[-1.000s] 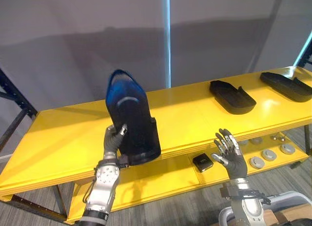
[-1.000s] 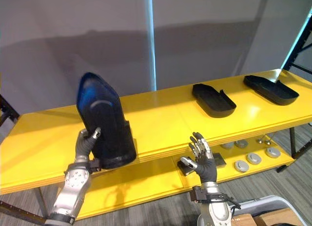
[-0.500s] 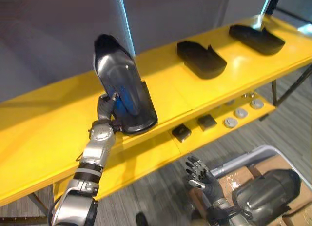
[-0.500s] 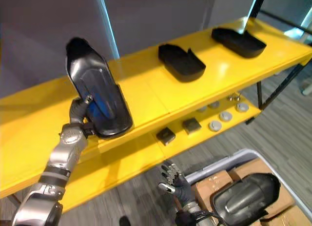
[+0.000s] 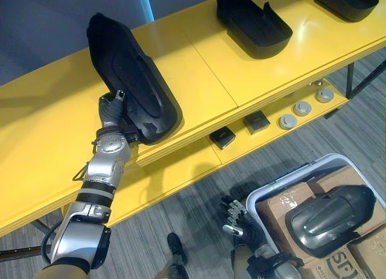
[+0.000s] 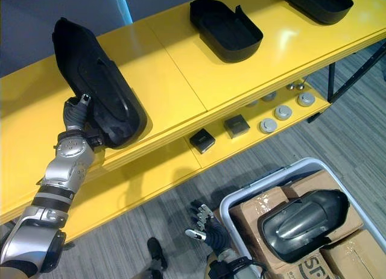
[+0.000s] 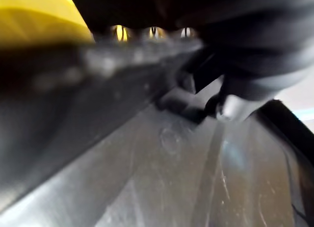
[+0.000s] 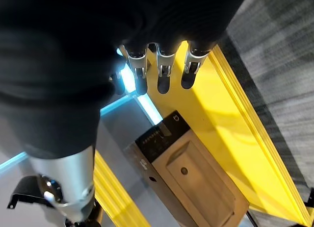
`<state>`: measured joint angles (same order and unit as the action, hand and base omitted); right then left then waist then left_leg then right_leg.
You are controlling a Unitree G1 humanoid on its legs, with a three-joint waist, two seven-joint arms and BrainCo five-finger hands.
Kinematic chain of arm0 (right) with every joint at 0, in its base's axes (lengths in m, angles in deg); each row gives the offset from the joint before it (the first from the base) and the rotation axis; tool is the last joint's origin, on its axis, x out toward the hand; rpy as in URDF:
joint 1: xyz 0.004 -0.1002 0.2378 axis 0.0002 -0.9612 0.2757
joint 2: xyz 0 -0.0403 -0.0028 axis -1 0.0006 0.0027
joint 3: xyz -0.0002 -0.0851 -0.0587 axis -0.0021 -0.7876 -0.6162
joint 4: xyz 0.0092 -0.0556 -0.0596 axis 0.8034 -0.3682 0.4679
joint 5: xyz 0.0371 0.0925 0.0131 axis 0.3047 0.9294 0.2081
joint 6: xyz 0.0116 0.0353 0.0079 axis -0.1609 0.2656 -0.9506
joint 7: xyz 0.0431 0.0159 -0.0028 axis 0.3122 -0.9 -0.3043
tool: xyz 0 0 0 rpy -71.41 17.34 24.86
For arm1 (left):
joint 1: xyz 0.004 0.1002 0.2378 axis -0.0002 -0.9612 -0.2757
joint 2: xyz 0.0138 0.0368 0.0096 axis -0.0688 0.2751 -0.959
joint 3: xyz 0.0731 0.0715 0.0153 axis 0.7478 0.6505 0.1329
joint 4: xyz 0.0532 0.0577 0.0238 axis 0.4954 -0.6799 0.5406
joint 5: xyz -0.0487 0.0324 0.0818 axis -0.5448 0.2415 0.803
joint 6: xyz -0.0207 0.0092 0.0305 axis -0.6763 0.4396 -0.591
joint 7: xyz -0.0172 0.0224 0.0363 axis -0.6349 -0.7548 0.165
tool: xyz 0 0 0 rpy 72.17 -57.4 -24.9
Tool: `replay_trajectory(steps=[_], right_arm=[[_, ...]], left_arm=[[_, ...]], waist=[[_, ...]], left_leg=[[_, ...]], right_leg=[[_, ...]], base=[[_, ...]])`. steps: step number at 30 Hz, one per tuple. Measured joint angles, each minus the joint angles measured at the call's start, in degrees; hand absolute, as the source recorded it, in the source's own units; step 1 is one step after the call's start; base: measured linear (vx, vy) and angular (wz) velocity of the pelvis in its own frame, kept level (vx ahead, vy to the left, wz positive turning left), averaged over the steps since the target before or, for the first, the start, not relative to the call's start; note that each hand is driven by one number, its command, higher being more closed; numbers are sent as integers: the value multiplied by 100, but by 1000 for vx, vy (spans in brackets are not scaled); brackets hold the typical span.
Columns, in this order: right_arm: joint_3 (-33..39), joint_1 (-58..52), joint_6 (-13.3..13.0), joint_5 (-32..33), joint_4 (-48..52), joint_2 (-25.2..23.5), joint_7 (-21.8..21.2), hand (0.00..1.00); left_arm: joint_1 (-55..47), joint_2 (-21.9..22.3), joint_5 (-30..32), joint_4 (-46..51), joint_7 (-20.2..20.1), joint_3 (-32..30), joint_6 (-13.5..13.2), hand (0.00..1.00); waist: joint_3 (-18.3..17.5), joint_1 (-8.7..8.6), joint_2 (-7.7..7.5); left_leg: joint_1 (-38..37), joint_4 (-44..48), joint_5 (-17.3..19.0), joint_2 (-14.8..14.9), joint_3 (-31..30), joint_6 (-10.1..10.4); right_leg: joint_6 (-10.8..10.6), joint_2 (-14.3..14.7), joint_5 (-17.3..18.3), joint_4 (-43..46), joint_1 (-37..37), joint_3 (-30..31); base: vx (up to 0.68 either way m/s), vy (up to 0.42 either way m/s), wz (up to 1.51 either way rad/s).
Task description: Walk over and take plastic housings, then place them on the shelf
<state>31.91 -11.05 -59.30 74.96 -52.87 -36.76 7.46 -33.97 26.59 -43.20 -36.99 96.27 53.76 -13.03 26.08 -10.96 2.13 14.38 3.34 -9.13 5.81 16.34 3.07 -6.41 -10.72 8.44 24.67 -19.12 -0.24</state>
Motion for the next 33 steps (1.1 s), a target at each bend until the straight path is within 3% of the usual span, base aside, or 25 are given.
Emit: replay_trajectory(steps=[8,15,20,21,25,28,30,33], right_arm=[[-56,9,-2,181,208,26,168,0],[-372,-2,-17,184,176,73,171,0],[-445,-91,-16,176,137,74,211,0],[-443,-170,-17,170,135,71,206,0],[-449,-473,-104,147,131,64,136,0],[-450,-648,-205,20,130,-10,58,0],[-448,-692,-246,-84,90,-46,14,0],[-423,-721,-372,-103,-165,-57,6,0]], left_arm=[[485,-291,281,-171,428,-2,237,0],[570,-403,89,-282,659,0,442,0],[571,-462,-574,-394,1006,-5,59,0],[588,-489,-691,-393,992,-7,-140,100],[794,-686,-678,-276,993,-27,-729,100],[751,-1060,-674,523,831,-287,-1137,100],[298,-1289,-695,1260,511,-700,-1466,100],[-861,-1182,-902,2154,30,-1036,-1607,100]], waist=[[47,69,5],[49,103,6],[49,94,7],[49,95,7],[52,74,15],[50,73,18],[41,76,34],[-120,72,151]], left_leg=[[1,-160,-115,-55,103,-14],[-167,-219,-125,-102,103,-27],[-281,-327,-137,-134,81,-5],[-330,-341,-140,-139,71,-9],[-519,-364,-158,-152,-11,-32],[-742,-397,-155,-148,-73,-32],[-976,-437,-133,-142,-94,-17],[-1112,-483,-119,-151,-213,-13]], right_leg=[[-11,-29,7,110,-159,99],[-45,-90,31,129,-18,99],[-46,-88,29,53,87,68],[-46,-90,29,29,144,52],[-48,-109,28,-104,459,-81],[-48,-102,27,-234,768,-180],[-49,-92,31,-356,1044,-218],[-57,-103,37,-481,1296,-369]], base=[[10,7,-4],[6,1,1],[6,3,1],[46,14,4],[66,5,8],[69,5,8],[26,1,1],[-2,0,13]])
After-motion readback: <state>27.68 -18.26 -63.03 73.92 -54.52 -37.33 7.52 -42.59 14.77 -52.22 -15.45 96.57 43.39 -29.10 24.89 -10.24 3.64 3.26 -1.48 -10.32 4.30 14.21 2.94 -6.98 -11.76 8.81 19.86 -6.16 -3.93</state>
